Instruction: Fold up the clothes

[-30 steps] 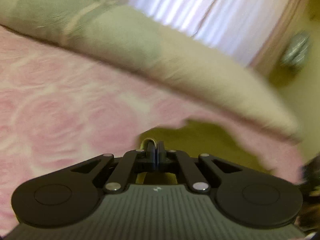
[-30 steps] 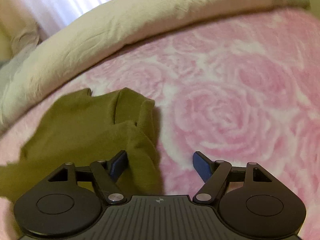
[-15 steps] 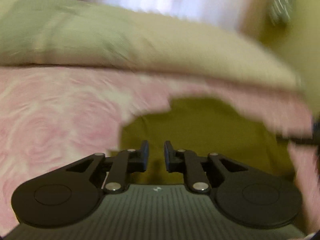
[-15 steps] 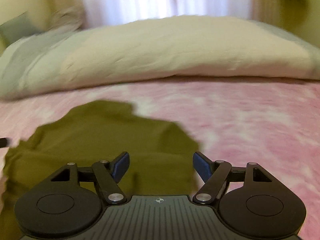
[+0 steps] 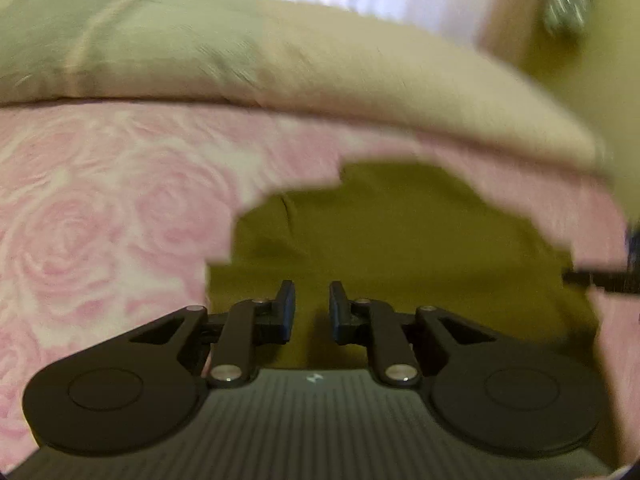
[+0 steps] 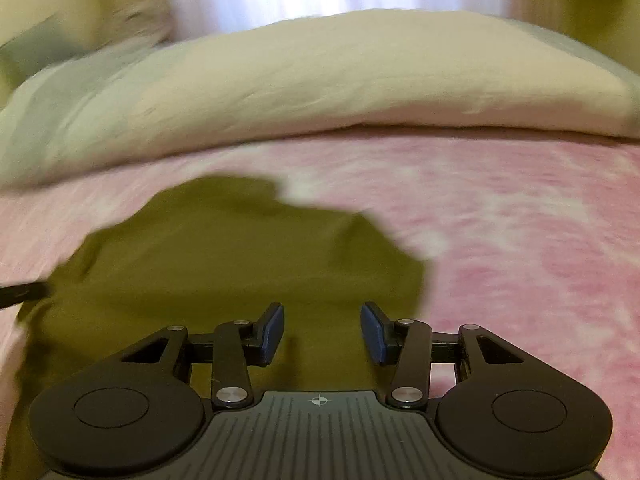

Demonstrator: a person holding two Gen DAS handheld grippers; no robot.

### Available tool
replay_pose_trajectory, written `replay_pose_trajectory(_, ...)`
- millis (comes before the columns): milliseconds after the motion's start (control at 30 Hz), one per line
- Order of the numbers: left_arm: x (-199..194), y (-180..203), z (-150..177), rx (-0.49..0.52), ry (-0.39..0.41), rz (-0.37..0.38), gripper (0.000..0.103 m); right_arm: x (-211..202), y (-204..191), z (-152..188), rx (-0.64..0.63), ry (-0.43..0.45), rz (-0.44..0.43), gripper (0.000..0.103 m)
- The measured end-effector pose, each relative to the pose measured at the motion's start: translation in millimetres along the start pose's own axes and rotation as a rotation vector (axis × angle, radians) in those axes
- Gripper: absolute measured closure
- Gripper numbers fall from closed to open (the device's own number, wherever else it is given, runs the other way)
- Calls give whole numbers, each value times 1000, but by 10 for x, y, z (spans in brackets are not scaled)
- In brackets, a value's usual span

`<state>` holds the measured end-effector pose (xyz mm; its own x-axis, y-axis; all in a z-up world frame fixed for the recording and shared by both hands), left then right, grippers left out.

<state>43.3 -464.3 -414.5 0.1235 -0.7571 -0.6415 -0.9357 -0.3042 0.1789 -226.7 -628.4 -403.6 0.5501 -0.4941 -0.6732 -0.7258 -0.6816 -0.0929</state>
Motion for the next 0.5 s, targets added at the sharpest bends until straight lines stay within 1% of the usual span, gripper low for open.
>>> replay_pose_trajectory(67,33,-13,69,19,-19,-25,88,112,-134,158,-102,-75,-1,57)
replay_pose_trajectory(100,25,-27,80,17,-25,-38,88,88,-141,213,-122,-59,7,57)
replay_pose_trajectory(167,-90,-80,16,-22,-14,-65,89,-18,-76,183,-86,-59,58,57)
replay_pose_trajectory(200,-158,-80,-10,-24,3,-72,90,-89,-50,148,-61,-50,80,57)
replay_pose_trajectory(267,-285,-36,-39,-19,18,-46,88,-233,-40,77,-35,-22,122,56)
replay_pose_trajectory(300,-339,-4,-38,-17,18,-27,88,-275,-62,54,-31,-11,109,56)
replay_pose_trajectory(333,-375,48,-4,-16,4,5,88,-322,-103,42,-21,-6,75,56)
replay_pose_trajectory(400,-419,168,121,-4,-49,58,88,-389,-240,113,-8,-32,5,56)
replay_pose_trajectory(433,-442,223,207,2,-80,76,88,-422,-315,185,-20,-58,-2,56)
replay_pose_trajectory(500,-529,298,424,7,-144,81,88,-517,-404,405,-38,-119,16,57)
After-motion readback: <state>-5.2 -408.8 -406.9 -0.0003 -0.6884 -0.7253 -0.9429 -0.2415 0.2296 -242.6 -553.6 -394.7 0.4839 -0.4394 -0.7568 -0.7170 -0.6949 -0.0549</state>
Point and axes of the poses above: each gripper's, at about its wrist camera, not at the fingertips, and x roughly the way its jaws point, y to its right, z to its underside, the point moved 1 cm from there along x, roughly the way its jaws point, and after that the axes turned 9 degrees about y, right-handed, at the moved point
